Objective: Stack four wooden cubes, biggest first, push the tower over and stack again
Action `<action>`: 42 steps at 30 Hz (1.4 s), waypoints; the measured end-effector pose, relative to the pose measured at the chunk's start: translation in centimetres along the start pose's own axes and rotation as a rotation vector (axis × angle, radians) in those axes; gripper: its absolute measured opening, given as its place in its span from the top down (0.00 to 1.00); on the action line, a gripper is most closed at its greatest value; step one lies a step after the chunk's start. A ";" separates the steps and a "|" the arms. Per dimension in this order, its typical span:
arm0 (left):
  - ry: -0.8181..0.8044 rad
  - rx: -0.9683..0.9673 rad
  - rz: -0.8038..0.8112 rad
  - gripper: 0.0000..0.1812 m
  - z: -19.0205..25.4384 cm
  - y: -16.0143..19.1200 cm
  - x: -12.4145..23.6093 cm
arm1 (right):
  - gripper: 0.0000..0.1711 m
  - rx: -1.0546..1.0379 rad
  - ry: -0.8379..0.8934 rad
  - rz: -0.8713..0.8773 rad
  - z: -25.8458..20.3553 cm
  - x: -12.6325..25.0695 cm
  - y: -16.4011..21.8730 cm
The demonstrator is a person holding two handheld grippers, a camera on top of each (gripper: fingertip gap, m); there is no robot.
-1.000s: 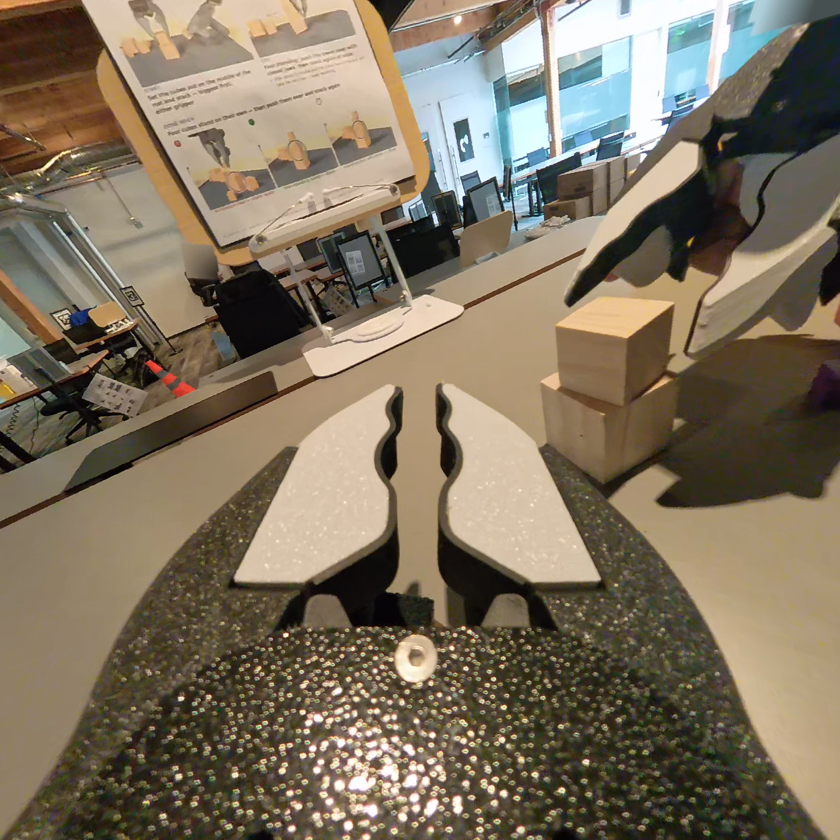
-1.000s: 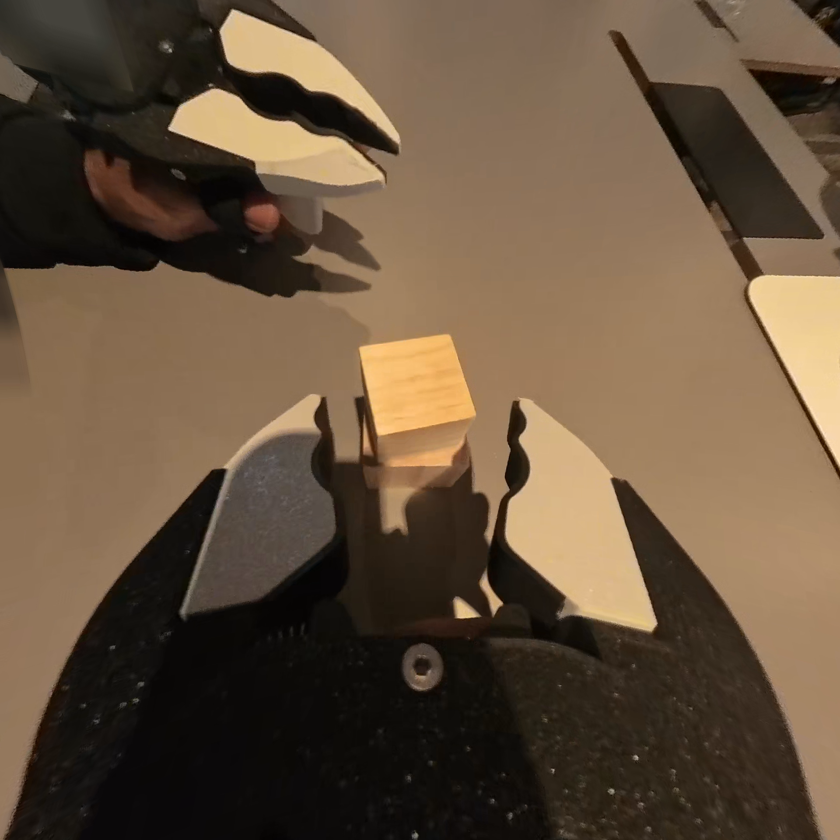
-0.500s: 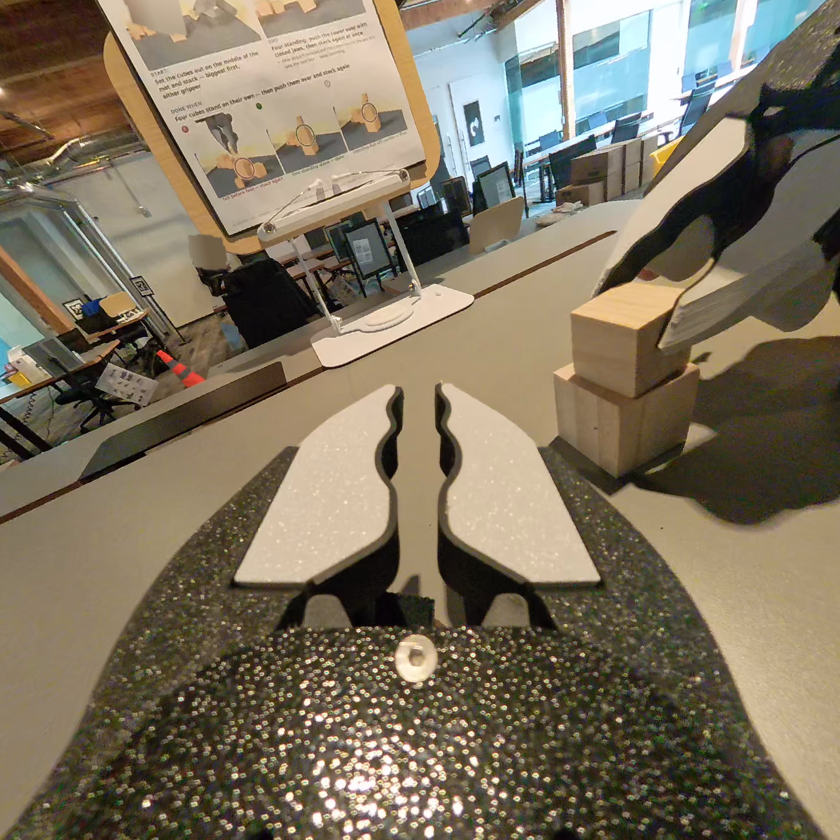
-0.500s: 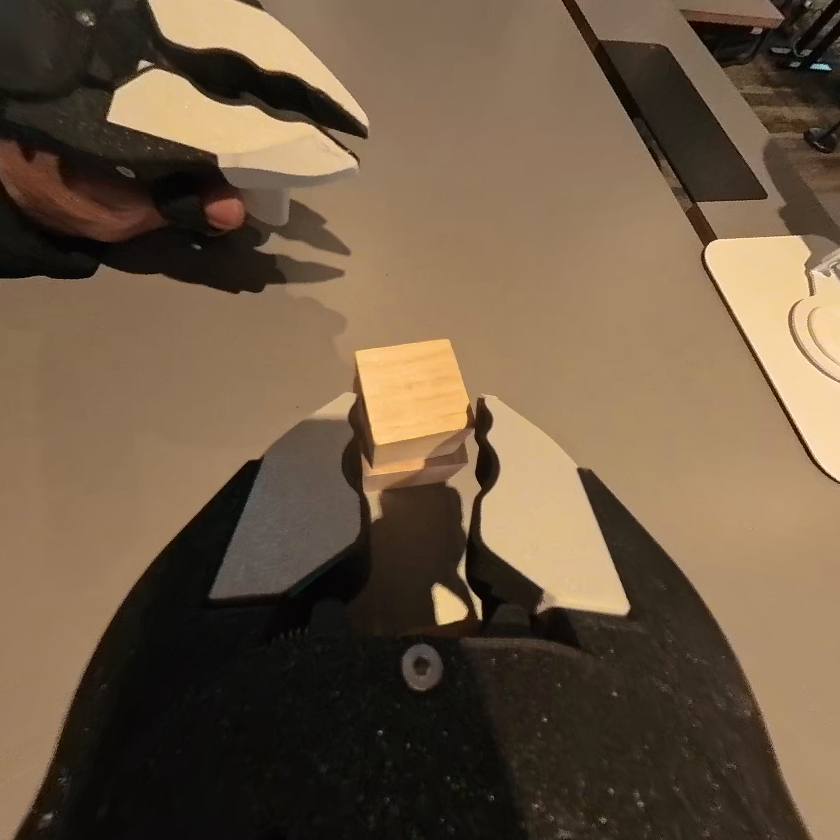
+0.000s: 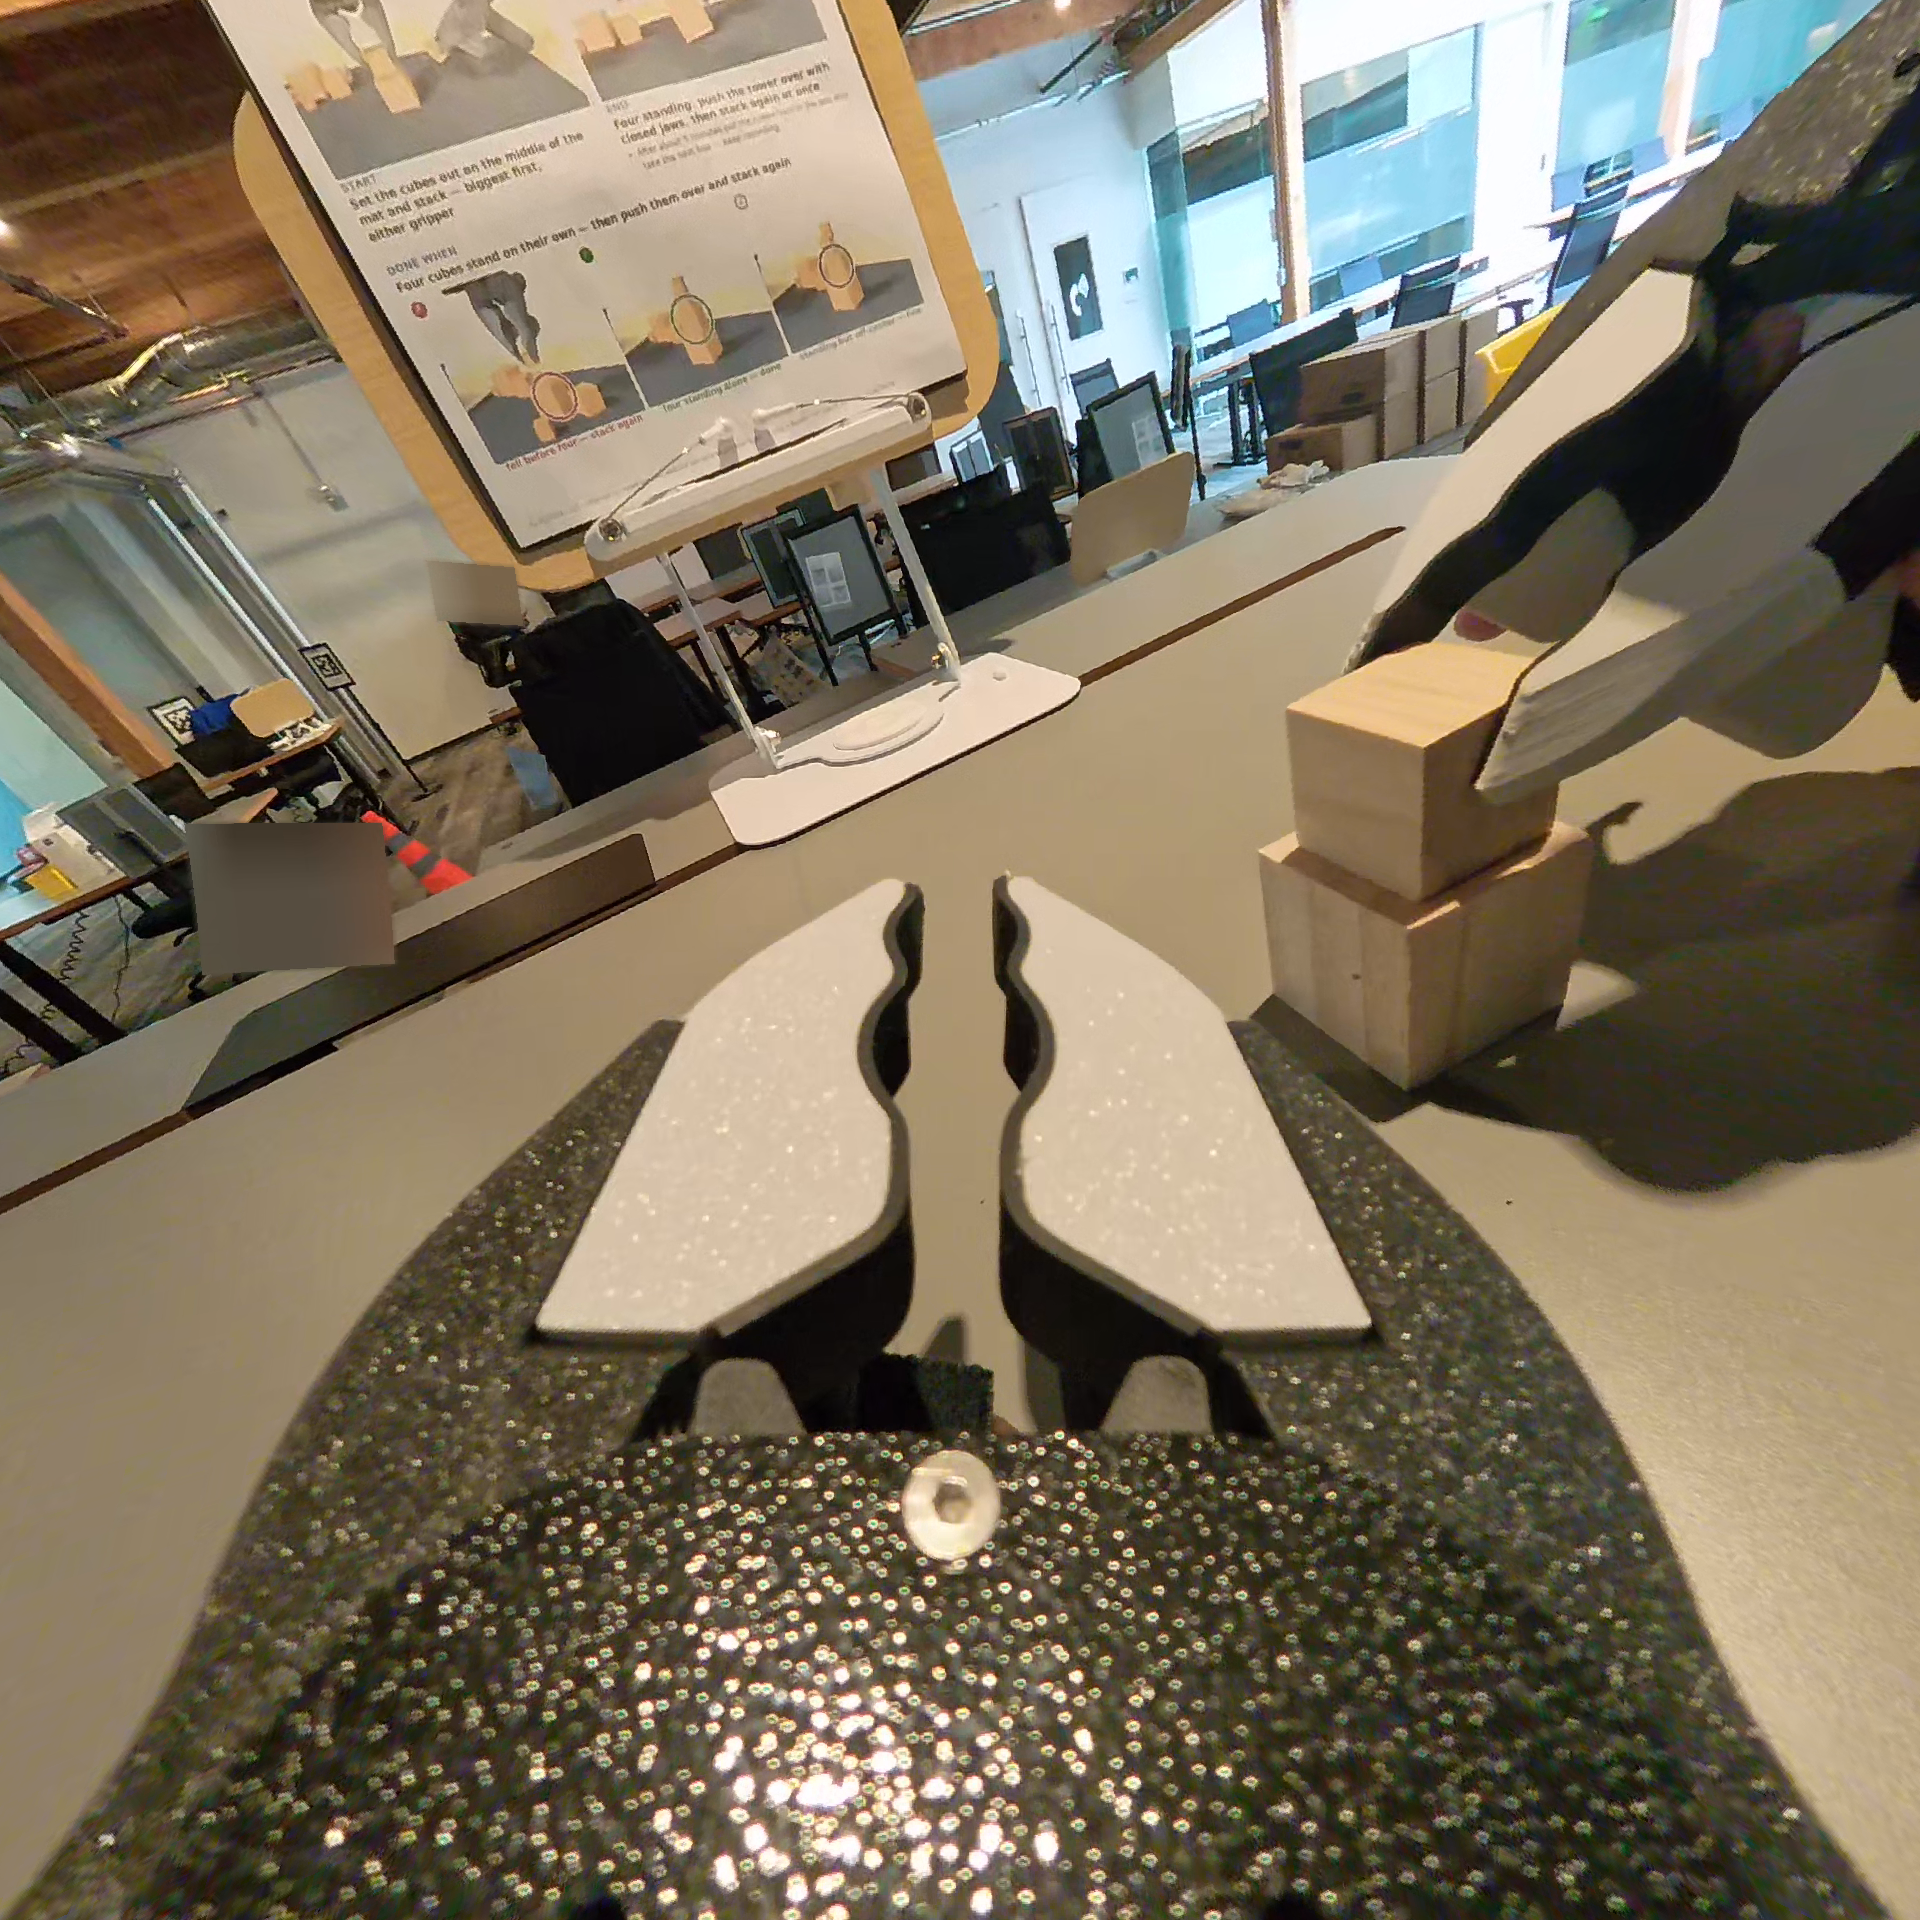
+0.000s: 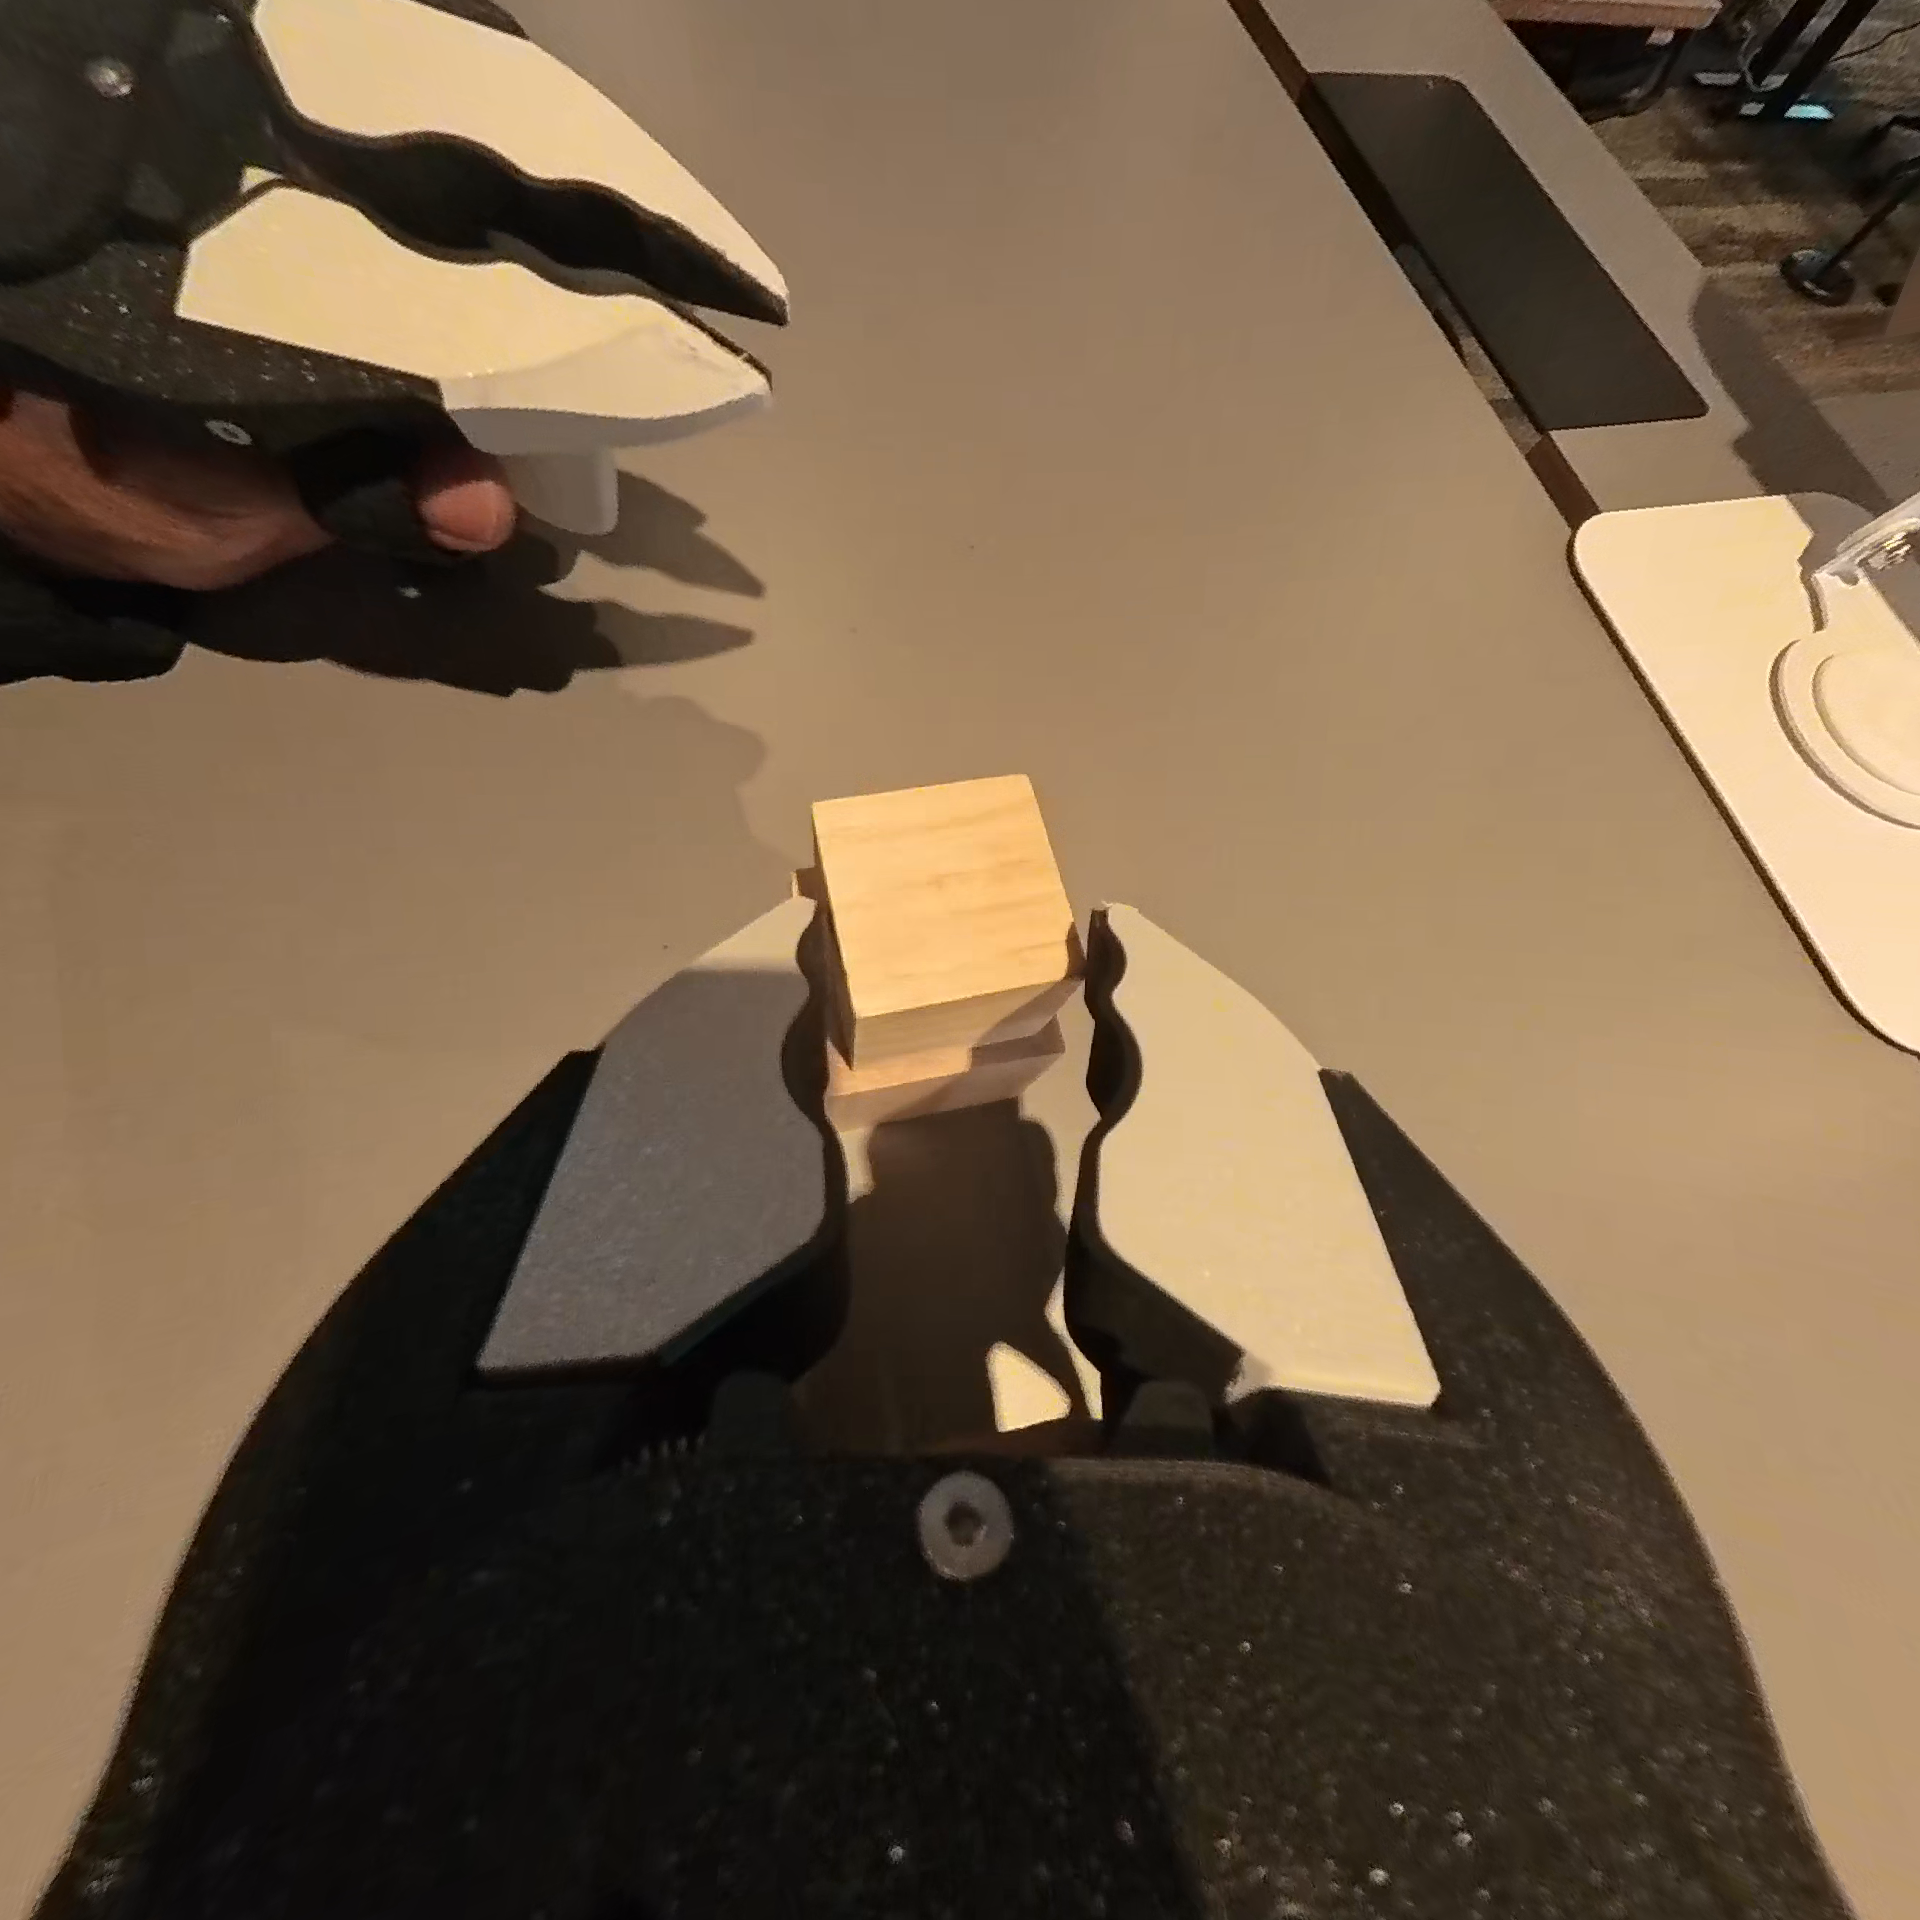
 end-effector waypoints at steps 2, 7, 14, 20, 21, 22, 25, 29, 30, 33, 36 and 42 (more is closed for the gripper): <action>0.000 -0.002 -0.001 0.93 0.0 0.0 0.0 | 0.73 -0.005 0.000 0.001 0.0 0.0 0.0; 0.000 -0.003 -0.001 0.93 0.0 0.0 0.0 | 0.72 -0.011 0.005 -0.003 0.1 -0.1 0.0; 0.001 -0.002 -0.003 0.93 0.0 0.0 0.0 | 0.72 -0.015 0.005 -0.004 0.1 -0.1 0.0; 0.001 0.000 -0.003 0.94 0.0 0.0 0.0 | 0.68 -0.023 -0.017 0.003 -0.1 0.1 0.1; 0.001 0.001 -0.002 0.94 0.0 0.0 0.0 | 0.65 -0.024 -0.018 0.003 -0.2 0.3 0.2; 0.001 0.003 -0.001 0.94 0.0 0.0 0.0 | 0.64 -0.028 -0.019 0.003 -0.2 0.6 0.4; 0.000 0.007 0.004 0.94 -0.1 0.0 0.0 | 0.61 -0.058 -0.007 0.026 -0.4 2.0 1.3; -0.003 0.007 -0.002 0.94 -0.1 0.0 0.0 | 0.61 -0.094 0.056 0.058 -0.5 4.9 3.3; -0.003 0.005 -0.005 0.94 -0.1 0.1 0.0 | 0.61 -0.102 0.078 0.059 -0.4 5.7 4.1; -0.004 -0.011 -0.009 0.94 -0.1 0.1 -0.2 | 0.65 -0.101 0.160 0.051 0.2 8.4 6.7; -0.002 -0.031 -0.008 0.94 0.0 0.1 -0.3 | 0.68 -0.135 0.229 0.046 1.0 10.7 10.3; -0.006 -0.105 0.012 0.94 0.3 0.1 -0.7 | 0.69 -0.313 0.202 0.138 0.4 12.2 14.6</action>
Point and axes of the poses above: each gripper's, where its closed fingertips meet, x back along the fingers, y out of its underside, z = x × y across the jaws, the point moved 3 cm from there along x, back along the fingers, and after that the axes turned 3 degrees about -z, right-handed, at the moved point
